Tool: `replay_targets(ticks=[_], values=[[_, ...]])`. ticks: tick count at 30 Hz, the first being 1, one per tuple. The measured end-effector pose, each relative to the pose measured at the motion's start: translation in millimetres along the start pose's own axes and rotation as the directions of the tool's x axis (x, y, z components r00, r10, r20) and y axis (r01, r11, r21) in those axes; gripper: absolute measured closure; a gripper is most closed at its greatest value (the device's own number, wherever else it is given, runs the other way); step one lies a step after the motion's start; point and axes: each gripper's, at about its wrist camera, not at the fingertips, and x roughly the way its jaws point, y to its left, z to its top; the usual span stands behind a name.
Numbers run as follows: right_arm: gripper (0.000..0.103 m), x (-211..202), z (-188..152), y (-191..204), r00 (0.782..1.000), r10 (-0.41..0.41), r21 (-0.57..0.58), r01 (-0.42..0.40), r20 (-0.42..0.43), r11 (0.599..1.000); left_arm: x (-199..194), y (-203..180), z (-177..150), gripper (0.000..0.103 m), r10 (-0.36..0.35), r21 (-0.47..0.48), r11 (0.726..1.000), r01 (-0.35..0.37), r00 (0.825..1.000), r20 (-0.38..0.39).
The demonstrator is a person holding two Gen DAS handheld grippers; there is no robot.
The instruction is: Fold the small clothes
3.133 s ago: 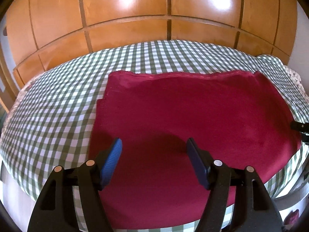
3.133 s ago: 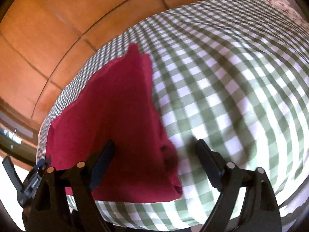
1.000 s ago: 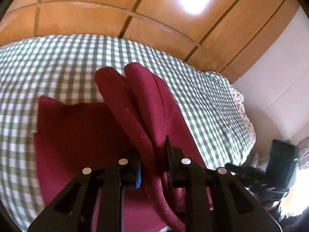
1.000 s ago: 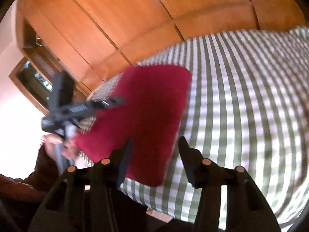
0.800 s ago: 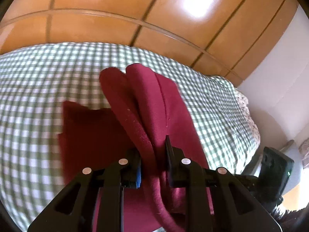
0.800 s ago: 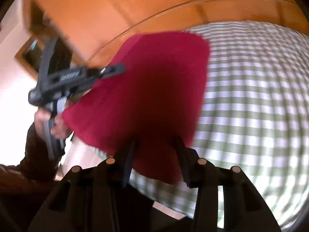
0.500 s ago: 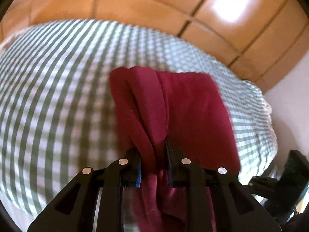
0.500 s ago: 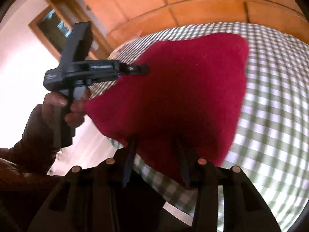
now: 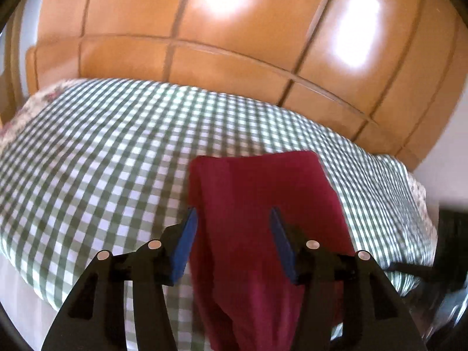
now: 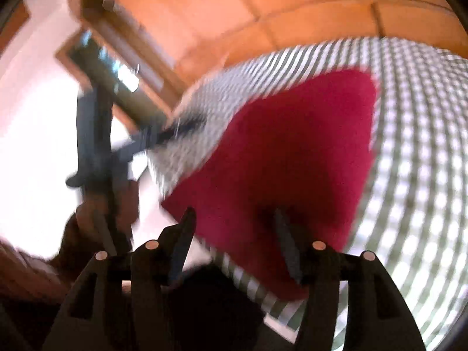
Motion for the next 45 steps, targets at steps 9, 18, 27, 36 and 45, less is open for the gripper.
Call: replay_targets(ticks=[9,18,27,36,45], values=[[0.046,66,79,-40,0.988,-0.152,0.07,0.151,0.021,0.986,19,-30,-37,0.053,0.029,0.139,0.99,-0.019,0.997,-0.074],[0.053,132,87,-104,0.963,-0.253,0.136,0.265,-0.098,0.955,31,-20,-67,0.057,0.1,0.119,0.989,-0.087,0.989,-0.11],[0.029,16,42,-52,0.951,-0.3,-0.003,0.301,0.074,0.954,13,-13,-47,0.043,0.15,0.033,0.988,-0.149,0.988,-0.039],[0.053,-35,-42,13,0.959,-0.274,-0.211,0.283,0.071,0.936,6,-11,-48,0.043,0.198,0.038,0.98,-0.197,0.98,-0.022],[0.058,-31,-91,24,0.951,-0.306,-0.203,0.307,0.036,0.93,5,-8,-52,0.043,0.217,0.033,0.976,-0.216,0.976,-0.032]])
